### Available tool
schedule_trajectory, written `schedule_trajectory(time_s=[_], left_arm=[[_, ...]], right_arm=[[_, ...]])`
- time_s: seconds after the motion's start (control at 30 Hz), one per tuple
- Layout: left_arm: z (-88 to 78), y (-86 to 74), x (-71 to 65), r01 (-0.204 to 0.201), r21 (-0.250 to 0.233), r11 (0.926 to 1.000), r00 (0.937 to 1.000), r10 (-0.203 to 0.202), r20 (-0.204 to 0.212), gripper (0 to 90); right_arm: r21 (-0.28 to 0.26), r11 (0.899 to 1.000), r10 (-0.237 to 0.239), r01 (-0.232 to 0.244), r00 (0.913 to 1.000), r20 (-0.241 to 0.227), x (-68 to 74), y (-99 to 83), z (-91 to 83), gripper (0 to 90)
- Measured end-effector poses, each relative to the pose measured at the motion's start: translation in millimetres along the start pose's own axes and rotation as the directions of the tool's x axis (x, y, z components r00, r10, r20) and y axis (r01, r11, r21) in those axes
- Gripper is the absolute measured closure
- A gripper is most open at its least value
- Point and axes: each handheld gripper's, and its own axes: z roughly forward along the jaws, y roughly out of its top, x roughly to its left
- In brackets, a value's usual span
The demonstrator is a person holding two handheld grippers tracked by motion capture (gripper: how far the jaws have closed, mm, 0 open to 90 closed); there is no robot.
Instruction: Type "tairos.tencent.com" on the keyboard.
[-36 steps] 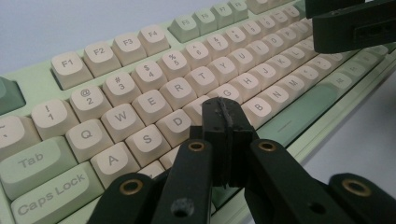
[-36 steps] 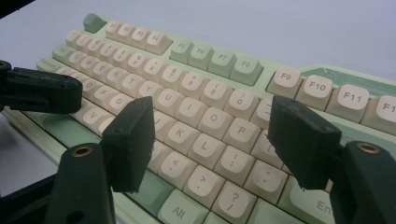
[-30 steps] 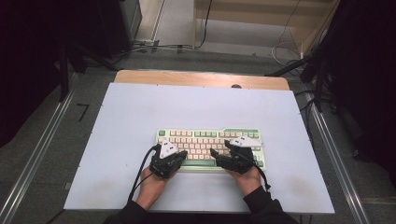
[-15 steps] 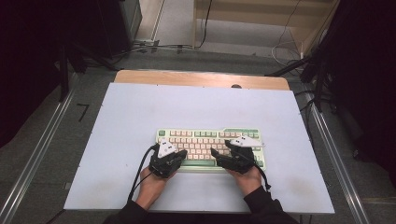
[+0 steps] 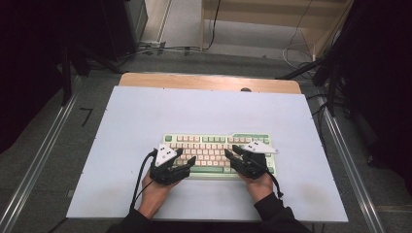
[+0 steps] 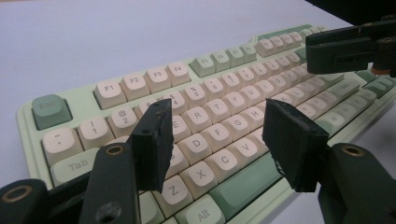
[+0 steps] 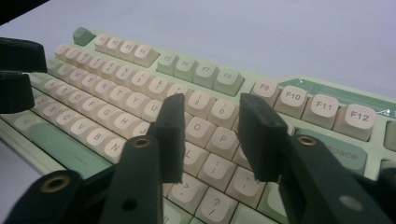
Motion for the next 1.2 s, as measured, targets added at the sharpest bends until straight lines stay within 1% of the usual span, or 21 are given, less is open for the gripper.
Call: schedule_trajectory(time_s=[0.13, 0.2, 0.3, 0.47, 0.53, 0.67, 1.2], left_arm=[[-1.5, -1.0, 0.5, 0.006, -0.006, 1.0, 1.0, -0.006, -0.006, 43.5], [-2.2, -1.4, 0.7, 0.003, -0.002, 1.0, 1.0, -0.003, -0.008, 43.5], [-3.7, -1.7, 1.2, 0.008, -0.007, 0.9999, 0.9999, -0.008, -0.013, 43.5], [-4.9, -2.7, 2.2, 0.012, -0.006, 0.9999, 0.9996, -0.012, -0.024, 43.5], [-5.4, -3.1, 2.8, 0.013, -0.007, 0.9999, 0.9997, -0.013, -0.022, 43.5], [-5.9, -3.9, 3.7, 0.014, -0.001, 0.9999, 0.9996, -0.014, -0.026, 43.6], [-9.7, -6.6, 5.6, 0.022, 0.003, 0.9997, 0.999, -0.022, -0.038, 43.6]], right_arm=[[-0.001, 1.0, -0.006, 0.006, 1.0, 0.0, 1.3, 0.2, 2.0, 77.1], [0.0, 1.0, -0.017, 0.017, 0.9998, 0.004, 2.1, 0.5, 3.3, 81.6], [0.007, 1.0, -0.022, 0.022, 0.9998, 0.003, 2.7, 1.1, 6.4, 86.3], [0.03, 0.999, -0.026, 0.026, 0.9997, -0.002, 3.9, 2.0, 13.5, 87.4], [0.039, 0.999, -0.033, 0.033, 0.9995, -0.004, 4.9, 2.5, 16.9, 87.4], [0.043, 0.998, -0.042, 0.042, 0.9991, -0.002, 6.3, 3.4, 20.3, 87.4], [0.072, 0.997, -0.042, 0.042, 0.9991, -0.006, 7.6, 4.8, 27.8, 87.4]])
